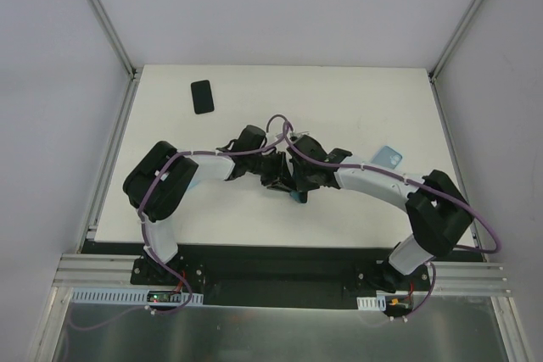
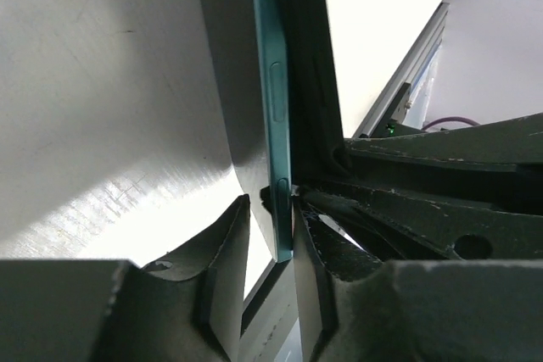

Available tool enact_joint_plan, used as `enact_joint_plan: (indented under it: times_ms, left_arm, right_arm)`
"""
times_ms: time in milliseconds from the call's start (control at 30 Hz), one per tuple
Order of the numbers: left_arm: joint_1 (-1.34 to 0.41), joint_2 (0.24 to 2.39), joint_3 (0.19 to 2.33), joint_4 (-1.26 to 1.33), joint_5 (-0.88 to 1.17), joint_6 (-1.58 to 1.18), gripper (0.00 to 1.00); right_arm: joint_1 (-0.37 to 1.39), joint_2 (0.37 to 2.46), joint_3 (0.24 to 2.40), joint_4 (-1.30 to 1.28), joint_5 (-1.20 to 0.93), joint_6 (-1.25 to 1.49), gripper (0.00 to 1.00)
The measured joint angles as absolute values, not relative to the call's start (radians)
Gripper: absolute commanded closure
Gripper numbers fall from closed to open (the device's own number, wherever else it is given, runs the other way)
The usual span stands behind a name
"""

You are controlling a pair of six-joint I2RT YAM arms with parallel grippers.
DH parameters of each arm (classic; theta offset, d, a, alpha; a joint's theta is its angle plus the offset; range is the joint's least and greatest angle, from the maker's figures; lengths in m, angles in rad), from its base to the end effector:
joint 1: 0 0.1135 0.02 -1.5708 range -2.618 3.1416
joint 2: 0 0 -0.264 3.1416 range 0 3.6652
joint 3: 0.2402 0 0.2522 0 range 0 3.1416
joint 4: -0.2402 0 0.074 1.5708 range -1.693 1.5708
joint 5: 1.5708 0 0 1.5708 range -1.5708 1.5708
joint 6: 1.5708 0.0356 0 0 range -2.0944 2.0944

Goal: Take the phone out of the phone case
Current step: Remove the phone case from the phone, then place the phone at the corner of the board.

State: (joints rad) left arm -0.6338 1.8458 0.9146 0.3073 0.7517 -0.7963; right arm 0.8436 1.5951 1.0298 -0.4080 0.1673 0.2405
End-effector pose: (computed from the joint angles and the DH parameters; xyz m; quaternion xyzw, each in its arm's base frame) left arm 0.2815 -0.2371 0.1484 0.0996 0.8387 -0.5248 0.1060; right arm 0.2217 0.2402 0.2067 -0.2594 0.9167 0.0829 0.2924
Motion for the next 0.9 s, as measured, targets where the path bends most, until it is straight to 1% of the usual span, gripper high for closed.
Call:
enact_joint_plan:
  times_ms: [133,167,200,400,600,800,900]
  left_arm:
    - [-0.641,1.846,0.941,0.262,0.750,-0.776,0.91]
    - [-0.642,1.846,0.949,0.244,0.749,-0.770,0.99]
    - [-0.642,1.846,0.952,0.231,0.748,-0.767,1.00]
    - [-0.648,1.840,0.959,0.166,0.744,-0.740,1.00]
    - [-0.667,1.785,0.959,0.092,0.702,-0.703,1.00]
    - [-0.661,1.704,0.963,-0.001,0.676,-0.625,1.00]
    - [-0.619,1.663,0.978,-0.046,0.692,-0.588,1.00]
  right_arm:
    - [0.841,1.583,1.020,-0.402,0.156,0.223,0.99]
    - [0.841,1.579,1.016,-0.398,0.154,0.222,0.99]
    - [0.840,1.576,1.014,-0.396,0.150,0.220,0.98]
    - [0.840,1.551,1.004,-0.421,0.129,0.212,0.99]
    - [0.831,1.517,1.003,-0.466,0.113,0.200,0.99]
    - [0.803,1.414,1.001,-0.535,0.137,0.165,0.99]
    - [0.743,1.336,0.986,-0.590,0.157,0.144,0.98]
